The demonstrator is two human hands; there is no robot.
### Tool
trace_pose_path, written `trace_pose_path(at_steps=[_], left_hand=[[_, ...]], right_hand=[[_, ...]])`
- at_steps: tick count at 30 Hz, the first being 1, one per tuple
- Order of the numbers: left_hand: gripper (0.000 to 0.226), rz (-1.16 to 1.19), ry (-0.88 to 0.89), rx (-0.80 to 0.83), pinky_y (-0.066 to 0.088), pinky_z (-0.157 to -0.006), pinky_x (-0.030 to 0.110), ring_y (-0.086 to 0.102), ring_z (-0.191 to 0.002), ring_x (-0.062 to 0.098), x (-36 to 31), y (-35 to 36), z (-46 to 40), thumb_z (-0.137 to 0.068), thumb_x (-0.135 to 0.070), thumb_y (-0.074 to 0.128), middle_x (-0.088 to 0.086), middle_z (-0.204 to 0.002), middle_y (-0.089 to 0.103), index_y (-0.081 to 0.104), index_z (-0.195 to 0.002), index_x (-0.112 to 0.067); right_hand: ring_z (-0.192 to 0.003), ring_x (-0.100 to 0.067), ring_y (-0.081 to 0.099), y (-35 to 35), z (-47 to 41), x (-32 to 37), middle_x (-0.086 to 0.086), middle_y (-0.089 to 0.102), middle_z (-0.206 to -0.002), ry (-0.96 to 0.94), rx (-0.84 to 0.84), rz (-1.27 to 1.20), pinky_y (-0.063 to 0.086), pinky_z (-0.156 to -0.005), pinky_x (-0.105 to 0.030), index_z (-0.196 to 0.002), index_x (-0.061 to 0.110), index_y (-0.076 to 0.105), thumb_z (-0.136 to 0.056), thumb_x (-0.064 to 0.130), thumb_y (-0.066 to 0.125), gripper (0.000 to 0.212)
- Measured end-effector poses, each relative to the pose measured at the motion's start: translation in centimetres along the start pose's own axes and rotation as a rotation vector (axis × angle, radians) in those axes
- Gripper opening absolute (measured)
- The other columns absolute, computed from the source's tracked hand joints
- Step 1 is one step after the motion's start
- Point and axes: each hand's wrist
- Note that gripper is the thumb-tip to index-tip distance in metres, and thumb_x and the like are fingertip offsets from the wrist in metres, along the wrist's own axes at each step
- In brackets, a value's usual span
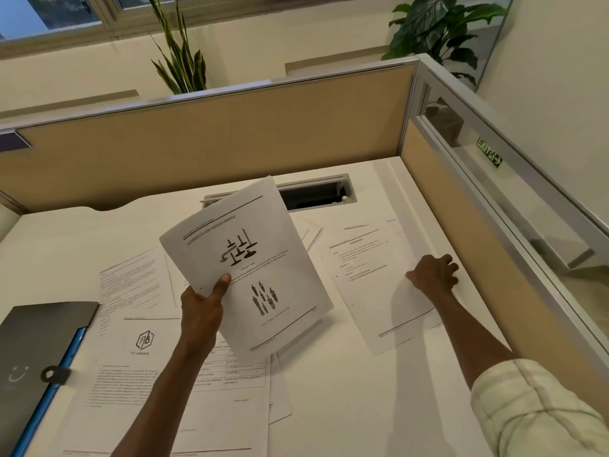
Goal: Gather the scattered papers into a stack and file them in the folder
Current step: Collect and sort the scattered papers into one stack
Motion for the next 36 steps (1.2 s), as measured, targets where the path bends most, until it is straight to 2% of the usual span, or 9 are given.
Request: trace_pose_path(at_steps=[4,8,10,14,19,23,29,32,36], left_hand=[[0.021,-0.009,-0.011,-0.028,0.058,-0.069,0.032,0.074,-0.088,0.009,0.4,-0.7,-0.4,-0.092,-0.021,0.068,-0.016,-0.102,0.076,0.066,-0.108,-0.035],[0.022,-0.013,-0.025,-0.042,0.059,-0.065,0.032,0.075,-0.084,0.011,0.5,-0.9,-0.7,-0.092,-0.022,0.067,-0.013,-0.099,0.077,0.063,-0.110,-0.034],[0.022,-0.027,-0.032,-0.054,0.059,-0.067,0.034,0.075,-0.083,0.011,0.7,-1.0,-0.8,-0.092,-0.022,0.067,-0.013,-0.099,0.076,0.063,-0.112,-0.032],[0.028,-0.059,-0.048,-0.074,0.059,-0.071,0.040,0.074,-0.080,0.013,1.2,-1.4,-1.0,-0.093,-0.024,0.067,-0.013,-0.099,0.073,0.060,-0.120,-0.024],[0.027,-0.088,-0.050,-0.088,0.058,-0.077,0.045,0.073,-0.085,0.019,1.5,-1.9,-1.2,-0.092,-0.025,0.067,-0.011,-0.098,0.073,0.061,-0.118,-0.024],[0.028,-0.106,-0.036,-0.104,0.058,-0.080,0.047,0.072,-0.089,0.025,1.4,-2.1,-1.3,-0.091,-0.025,0.068,0.000,-0.104,0.073,0.062,-0.119,-0.021],[0.021,-0.113,0.008,-0.115,0.049,-0.061,0.025,0.066,-0.077,0.013,0.6,-2.5,-1.5,-0.093,-0.019,0.066,0.002,-0.101,0.069,0.060,-0.113,-0.020],[0.023,-0.101,0.000,-0.048,0.054,-0.066,0.030,0.068,-0.081,0.016,0.0,-3.1,-2.0,-0.093,-0.018,0.066,0.004,-0.106,0.070,0.062,-0.115,-0.017],[0.023,-0.055,-0.027,0.113,0.060,-0.074,0.041,0.073,-0.088,0.021,-0.5,-3.9,-2.1,-0.091,-0.016,0.068,0.000,-0.103,0.073,0.064,-0.113,-0.020]], right_hand=[[-0.119,-0.043,0.042,0.1,-0.9,0.1,-0.024,0.041,-0.132,-0.002,0.023,-0.026,0.043,-0.093,-0.053,-0.118,0.005,0.056,-0.078,0.025,0.076,0.049],[-0.124,-0.042,0.043,-0.5,-1.9,0.2,-0.026,0.043,-0.136,0.065,0.127,-0.161,0.039,-0.099,-0.054,-0.142,-0.002,0.024,-0.071,0.026,0.083,0.097],[-0.119,-0.042,0.048,-0.6,-2.2,-0.4,-0.025,0.051,-0.129,0.072,0.134,-0.176,0.041,-0.096,-0.052,-0.133,-0.003,0.036,-0.073,0.023,0.081,0.080],[-0.095,-0.040,0.064,-0.6,-1.7,-1.8,-0.024,0.066,-0.108,-0.022,0.035,-0.219,0.048,-0.068,-0.034,-0.104,-0.003,0.060,-0.085,0.011,0.064,0.024],[-0.117,-0.040,0.056,-1.4,-0.2,-2.4,-0.020,0.059,-0.129,-0.114,-0.101,-0.268,0.048,-0.087,-0.041,-0.130,0.002,0.055,-0.094,0.017,0.053,0.039],[-0.117,-0.039,0.056,-3.4,1.7,-1.8,-0.018,0.061,-0.128,-0.193,-0.223,-0.371,0.047,-0.091,-0.041,-0.128,0.004,0.057,-0.096,0.014,0.051,0.035],[-0.091,-0.038,0.061,-7.4,6.4,0.5,-0.020,0.068,-0.098,-0.314,-0.323,-0.569,0.044,-0.069,-0.036,-0.091,-0.003,0.063,-0.094,0.009,0.052,0.017],[-0.062,-0.026,0.041,-8.7,9.8,2.1,-0.004,0.042,-0.059,-0.407,-0.270,-0.650,0.030,-0.051,-0.032,-0.061,0.009,0.036,-0.092,0.013,0.054,0.036],[-0.054,-0.017,0.039,-8.6,15.6,4.8,0.000,0.042,-0.058,-0.468,-0.076,-0.696,0.028,-0.051,-0.031,-0.061,0.016,0.040,-0.092,0.024,0.057,0.036]])
Point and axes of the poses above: each hand's wrist, its own z-axis away from the middle knuckle, its own y-axis out of the palm, x = y × z
